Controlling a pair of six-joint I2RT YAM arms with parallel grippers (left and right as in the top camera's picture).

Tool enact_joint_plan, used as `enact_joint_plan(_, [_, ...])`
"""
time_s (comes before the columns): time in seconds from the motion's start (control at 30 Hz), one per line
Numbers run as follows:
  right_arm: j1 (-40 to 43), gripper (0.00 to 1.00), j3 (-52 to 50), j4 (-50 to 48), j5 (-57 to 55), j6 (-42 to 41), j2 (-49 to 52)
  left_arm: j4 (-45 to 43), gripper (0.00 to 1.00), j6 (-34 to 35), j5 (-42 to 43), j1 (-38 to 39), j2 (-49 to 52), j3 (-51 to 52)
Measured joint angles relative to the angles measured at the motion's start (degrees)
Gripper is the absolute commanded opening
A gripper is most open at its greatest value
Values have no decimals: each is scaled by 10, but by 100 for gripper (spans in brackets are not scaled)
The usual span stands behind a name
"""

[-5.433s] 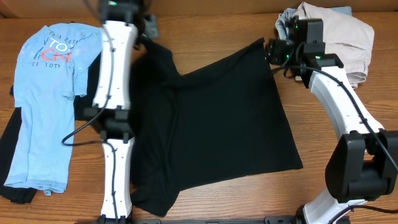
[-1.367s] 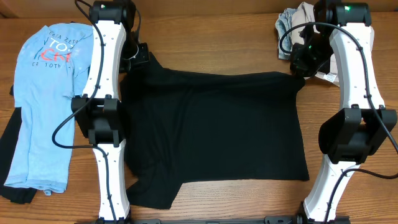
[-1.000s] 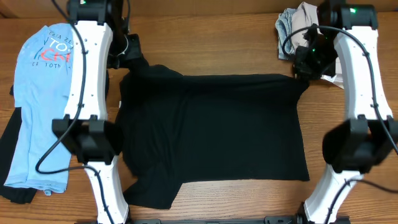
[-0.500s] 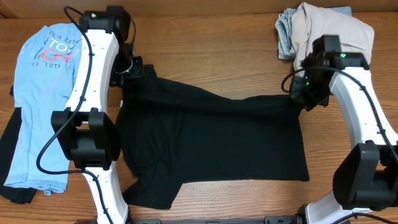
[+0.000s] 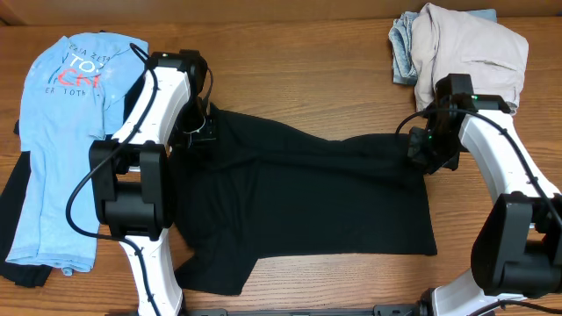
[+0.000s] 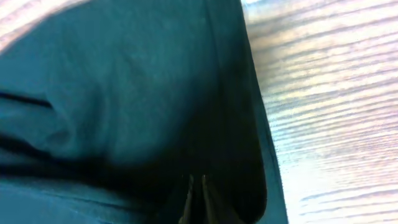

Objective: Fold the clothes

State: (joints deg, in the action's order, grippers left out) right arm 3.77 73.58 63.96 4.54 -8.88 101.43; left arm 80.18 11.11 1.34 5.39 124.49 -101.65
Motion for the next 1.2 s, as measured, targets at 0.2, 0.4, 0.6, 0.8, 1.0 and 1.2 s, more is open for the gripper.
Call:
enact_joint_plan(0.2, [0, 22, -4, 12, 8, -13, 0, 21, 35, -19, 1, 0, 0, 0])
enact_joint_plan(0.4, [0, 34, 0, 44, 42, -9, 0, 57, 35, -45, 2, 0, 0, -12])
enact_joint_plan(0.6, [0, 57, 66, 50, 52, -3, 0, 112, 48, -63, 6, 0, -1, -144])
enact_joint_plan(0.8, [0, 63, 81, -19, 46, -1, 2, 136, 62, -76, 15, 0, -10, -269])
enact_joint_plan(1.0, [0, 58, 80, -78, 35, -1, 29, 108, 63, -88, 40, 0, -14, -303])
enact_joint_plan(1.2, [2, 57, 77, -85, -9, -12, 70, 96, 62, -97, 51, 0, -14, -303])
